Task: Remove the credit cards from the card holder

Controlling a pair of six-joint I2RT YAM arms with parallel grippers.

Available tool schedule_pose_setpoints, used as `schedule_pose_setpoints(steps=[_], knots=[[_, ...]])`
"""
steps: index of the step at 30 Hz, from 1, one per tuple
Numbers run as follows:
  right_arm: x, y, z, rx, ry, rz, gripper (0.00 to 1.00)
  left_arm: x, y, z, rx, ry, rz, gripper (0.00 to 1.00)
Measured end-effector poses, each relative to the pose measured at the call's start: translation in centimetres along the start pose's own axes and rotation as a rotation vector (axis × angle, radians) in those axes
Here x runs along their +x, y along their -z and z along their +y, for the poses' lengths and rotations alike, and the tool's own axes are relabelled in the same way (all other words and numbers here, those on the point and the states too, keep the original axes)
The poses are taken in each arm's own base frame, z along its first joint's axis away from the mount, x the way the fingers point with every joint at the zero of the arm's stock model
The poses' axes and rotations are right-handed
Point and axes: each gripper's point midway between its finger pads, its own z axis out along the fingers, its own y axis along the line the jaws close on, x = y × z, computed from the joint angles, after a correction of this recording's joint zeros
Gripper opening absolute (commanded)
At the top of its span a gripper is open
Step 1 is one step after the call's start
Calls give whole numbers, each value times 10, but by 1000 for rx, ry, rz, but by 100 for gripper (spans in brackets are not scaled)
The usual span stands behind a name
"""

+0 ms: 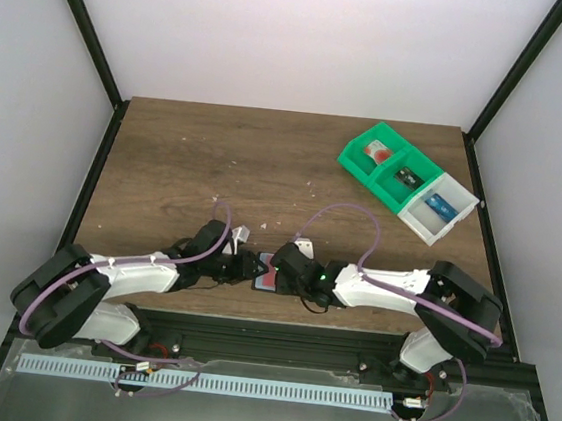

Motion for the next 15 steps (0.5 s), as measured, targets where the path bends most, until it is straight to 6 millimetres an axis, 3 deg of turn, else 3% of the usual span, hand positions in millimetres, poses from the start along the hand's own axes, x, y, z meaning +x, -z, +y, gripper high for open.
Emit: schedule_pose_setpoints(steps=[15], knots=[[6, -8, -8, -2, -29, -6, 4, 5, -7, 5, 7, 12, 27, 38]])
